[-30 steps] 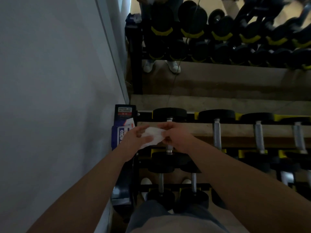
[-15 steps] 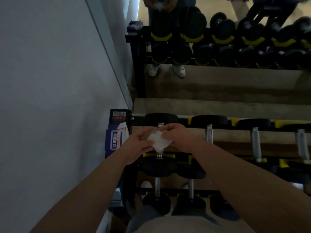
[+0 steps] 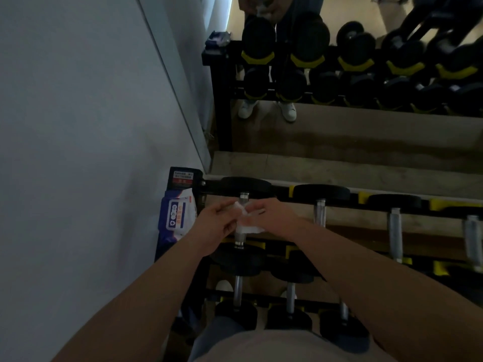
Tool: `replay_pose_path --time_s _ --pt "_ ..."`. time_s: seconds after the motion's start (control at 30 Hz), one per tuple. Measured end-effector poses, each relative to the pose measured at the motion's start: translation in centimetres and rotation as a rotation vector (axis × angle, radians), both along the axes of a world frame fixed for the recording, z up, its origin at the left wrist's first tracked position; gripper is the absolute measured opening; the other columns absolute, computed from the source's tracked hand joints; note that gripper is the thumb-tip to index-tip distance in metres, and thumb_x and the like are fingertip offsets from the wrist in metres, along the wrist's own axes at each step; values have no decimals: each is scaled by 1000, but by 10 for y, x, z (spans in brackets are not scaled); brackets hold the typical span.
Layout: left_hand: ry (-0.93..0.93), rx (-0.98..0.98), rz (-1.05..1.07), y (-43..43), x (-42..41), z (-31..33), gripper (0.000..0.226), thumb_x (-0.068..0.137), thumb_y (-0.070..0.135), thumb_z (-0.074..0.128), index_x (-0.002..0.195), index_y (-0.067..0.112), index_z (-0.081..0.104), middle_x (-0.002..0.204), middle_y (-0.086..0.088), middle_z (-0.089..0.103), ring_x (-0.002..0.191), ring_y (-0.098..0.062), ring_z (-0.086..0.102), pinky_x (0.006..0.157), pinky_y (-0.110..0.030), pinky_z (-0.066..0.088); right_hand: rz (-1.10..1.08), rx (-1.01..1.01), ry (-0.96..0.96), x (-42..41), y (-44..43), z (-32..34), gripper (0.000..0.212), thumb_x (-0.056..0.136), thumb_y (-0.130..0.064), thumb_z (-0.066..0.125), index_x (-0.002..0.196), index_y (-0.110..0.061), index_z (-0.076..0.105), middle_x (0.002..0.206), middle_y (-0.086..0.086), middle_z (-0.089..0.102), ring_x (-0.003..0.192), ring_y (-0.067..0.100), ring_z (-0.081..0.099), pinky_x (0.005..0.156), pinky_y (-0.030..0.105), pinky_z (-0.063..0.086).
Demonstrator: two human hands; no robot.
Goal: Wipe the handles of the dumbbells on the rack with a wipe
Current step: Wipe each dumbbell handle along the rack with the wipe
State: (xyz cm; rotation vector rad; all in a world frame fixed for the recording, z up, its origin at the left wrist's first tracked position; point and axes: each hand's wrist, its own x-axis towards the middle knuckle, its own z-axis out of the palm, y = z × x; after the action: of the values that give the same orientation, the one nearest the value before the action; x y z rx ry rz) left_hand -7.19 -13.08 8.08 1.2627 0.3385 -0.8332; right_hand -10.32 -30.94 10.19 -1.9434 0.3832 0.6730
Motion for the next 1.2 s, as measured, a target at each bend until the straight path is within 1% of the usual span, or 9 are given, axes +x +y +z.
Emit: replay_pose_path --time_s 0.13,0.3,0.47,0.6,0.8,0.9,1.0,1.1,1.2 --pt "-25 55 2 -2 2 0 34 89 0 69 119 16 66 109 -6 74 98 -18 73 79 -27 57 -27 -14 -44 1 -3 -4 26 89 -46 73 103 -24 77 90 -8 69 75 2 60 57 11 46" --pt "-15 83 1 -3 7 -1 35 88 -4 66 119 13 67 107 -8 72 88 -16 70 69 -24 54 -248 161 72 5 -3 -15 16 93 -25 70 103 -16 76 100 9 73 94 24 69 85 41 61" --pt "70 133 20 4 10 -3 30 89 -6 51 107 8 70 97 -11 62 78 -17 53 63 -24 45 -653 427 189 13 -10 -21 19 97 -15 63 115 -11 65 110 14 69 101 30 69 84 47 60" --pt "214 240 236 9 16 -10 22 92 2 47 109 5 61 118 -15 58 100 -27 59 76 -33 52 -779 465 208 14 -16 -22 17 102 -14 53 119 -15 54 112 12 62 106 29 64 92 48 57" --pt "330 -50 458 9 13 -4 17 102 9 43 103 2 59 104 -19 67 97 -30 65 96 -46 51 -814 431 268 8 -14 -29 28 100 -8 52 128 -7 55 110 14 67 102 29 67 83 41 59" --pt "348 -90 475 6 13 -5 23 102 9 45 120 3 57 119 -20 65 104 -32 66 82 -45 57 -861 520 261 6 -8 -29 35 96 0 54 131 -4 53 113 17 67 101 29 67 83 42 59" --pt "295 47 435 5 11 -3 17 103 13 46 110 5 59 103 -14 66 89 -25 66 70 -38 56 -957 583 253 8 -2 -30 34 96 3 51 129 -2 56 110 18 67 93 28 66 69 39 59" --pt "180 222 279 14 13 -14 34 103 24 47 128 3 55 101 -3 62 81 -14 59 64 -30 51 -1041 577 249 11 -4 -30 38 99 -1 46 136 -7 51 115 18 64 89 28 65 57 38 58" --pt "230 203 131 20 11 -15 22 100 25 57 116 10 61 101 -5 66 84 -13 60 62 -25 50 -978 514 247 10 -6 -31 37 102 -9 51 139 -10 47 121 17 57 99 30 62 65 40 57"
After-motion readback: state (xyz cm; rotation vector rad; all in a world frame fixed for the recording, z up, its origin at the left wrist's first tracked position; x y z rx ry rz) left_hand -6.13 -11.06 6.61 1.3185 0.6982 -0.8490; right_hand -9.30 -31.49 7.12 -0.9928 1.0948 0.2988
